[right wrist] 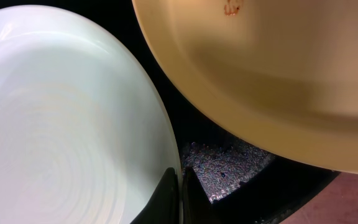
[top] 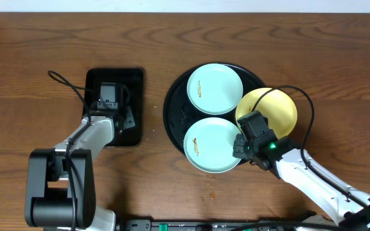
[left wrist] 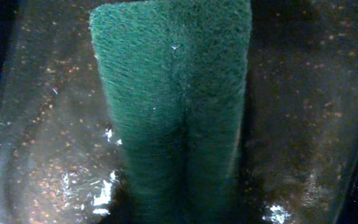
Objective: Clean dirty plates on tray and stack at the side
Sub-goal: 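Lower left gripper onto the green sponge in the black tray, then grasp the sponge with the left gripper and lift it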
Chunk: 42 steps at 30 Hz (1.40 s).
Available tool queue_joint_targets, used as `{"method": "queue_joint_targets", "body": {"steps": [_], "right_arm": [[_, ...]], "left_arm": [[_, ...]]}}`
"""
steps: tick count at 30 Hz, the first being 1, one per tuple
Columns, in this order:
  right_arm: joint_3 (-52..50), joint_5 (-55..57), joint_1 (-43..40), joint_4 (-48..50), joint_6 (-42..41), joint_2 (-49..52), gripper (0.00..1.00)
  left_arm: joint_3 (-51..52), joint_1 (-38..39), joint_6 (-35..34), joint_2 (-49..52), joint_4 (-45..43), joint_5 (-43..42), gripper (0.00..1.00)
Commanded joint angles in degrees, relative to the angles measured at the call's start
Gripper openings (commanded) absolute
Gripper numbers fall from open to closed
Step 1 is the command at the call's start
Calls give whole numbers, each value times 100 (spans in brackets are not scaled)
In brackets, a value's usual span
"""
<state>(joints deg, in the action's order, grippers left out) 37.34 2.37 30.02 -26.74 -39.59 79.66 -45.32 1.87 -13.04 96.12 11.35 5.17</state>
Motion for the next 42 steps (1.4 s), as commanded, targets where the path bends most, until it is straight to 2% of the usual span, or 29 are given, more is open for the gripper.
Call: {"method": "queue_joint_targets", "body": {"steps": [1,11,16,17,18,20,21,23,24,25,33,38,40,42], "right_arm": [[79,81,7,-7,109,24,1],[68,76,7,-9,109,24,1],[68,79,7,-7,109,24,1],[68,81,7,-4,109,24,1],[68,81,7,-4,109,24,1],[68,79,7,-7,109,24,1],[68,79,7,-11,109,24,1],[68,33,7,-87,107,24,2],[68,-4,7,-144,107,24,6],[68,-9,7,-195,107,24,8],[-11,87,7,-201,114,98,17],[-13,81,7,326,313,566,22],[-9,2,0,518,391,748,22],[4,-50,-11,533,389,789,17]], "left_arm": [[-28,-33,105,46,-98,372,71],[-28,-35,109,179,-1283,461,71],[-28,-35,114,448,-1346,498,71],[-28,-42,120,551,-1394,503,68],[-28,-55,120,603,-1434,503,54],[-28,-103,118,664,-1473,498,13],[-28,-129,116,662,-1471,498,8],[-28,-160,118,608,-1456,496,11],[-31,-170,120,551,-1392,496,38],[-28,-181,120,487,-1314,496,59],[-28,-181,118,310,-903,192,64],[-28,-181,118,308,-960,195,64],[-28,-181,118,310,-970,192,64],[-28,-181,118,310,-966,192,64]]}}
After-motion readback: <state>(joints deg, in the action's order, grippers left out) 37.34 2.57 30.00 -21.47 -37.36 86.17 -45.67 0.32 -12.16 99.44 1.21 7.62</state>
